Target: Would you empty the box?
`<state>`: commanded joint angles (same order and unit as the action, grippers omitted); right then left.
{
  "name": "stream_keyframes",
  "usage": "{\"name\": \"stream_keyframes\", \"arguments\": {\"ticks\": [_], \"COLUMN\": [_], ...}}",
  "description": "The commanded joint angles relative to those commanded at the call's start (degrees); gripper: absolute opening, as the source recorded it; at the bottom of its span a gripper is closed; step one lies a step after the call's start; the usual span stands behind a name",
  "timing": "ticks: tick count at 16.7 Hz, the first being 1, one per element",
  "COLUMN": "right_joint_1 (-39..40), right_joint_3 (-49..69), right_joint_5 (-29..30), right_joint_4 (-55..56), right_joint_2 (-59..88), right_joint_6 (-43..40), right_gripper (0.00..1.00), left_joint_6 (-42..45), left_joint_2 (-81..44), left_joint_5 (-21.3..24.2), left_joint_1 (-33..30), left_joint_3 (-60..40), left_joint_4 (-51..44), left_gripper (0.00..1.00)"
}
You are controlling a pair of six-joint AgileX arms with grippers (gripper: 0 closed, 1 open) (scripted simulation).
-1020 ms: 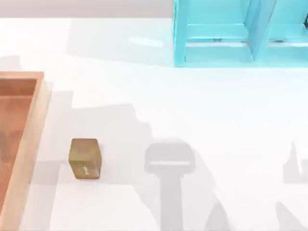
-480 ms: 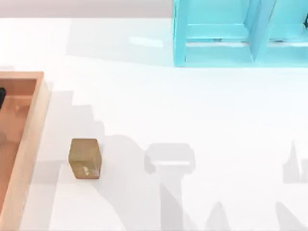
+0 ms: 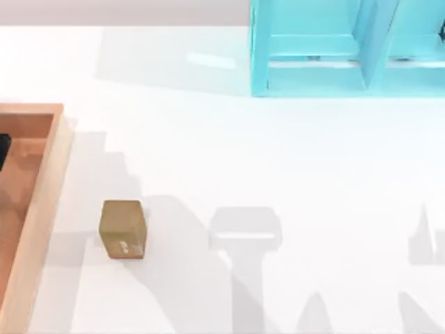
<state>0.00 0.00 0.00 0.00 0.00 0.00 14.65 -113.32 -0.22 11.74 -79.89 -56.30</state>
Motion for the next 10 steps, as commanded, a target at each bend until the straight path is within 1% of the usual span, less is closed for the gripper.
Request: {"name": "stream_keyframes", "arguments": {"ticks": [10], "right_joint_1": [0.0], "right_joint_3": [0.0], "right_joint_5": [0.0], "right_joint_4": [0.0], "right_joint_2": [0.0], "right_joint_6": [0.0], "right_gripper": [1.00], "left_joint_6": [0.0], "left_joint_2": [0.0], "left_joint_5": [0.0], "left_joint_1": [0.0], "left_joint_3": [0.0], "left_joint_4": [0.0], "left_gripper": [0.10]}}
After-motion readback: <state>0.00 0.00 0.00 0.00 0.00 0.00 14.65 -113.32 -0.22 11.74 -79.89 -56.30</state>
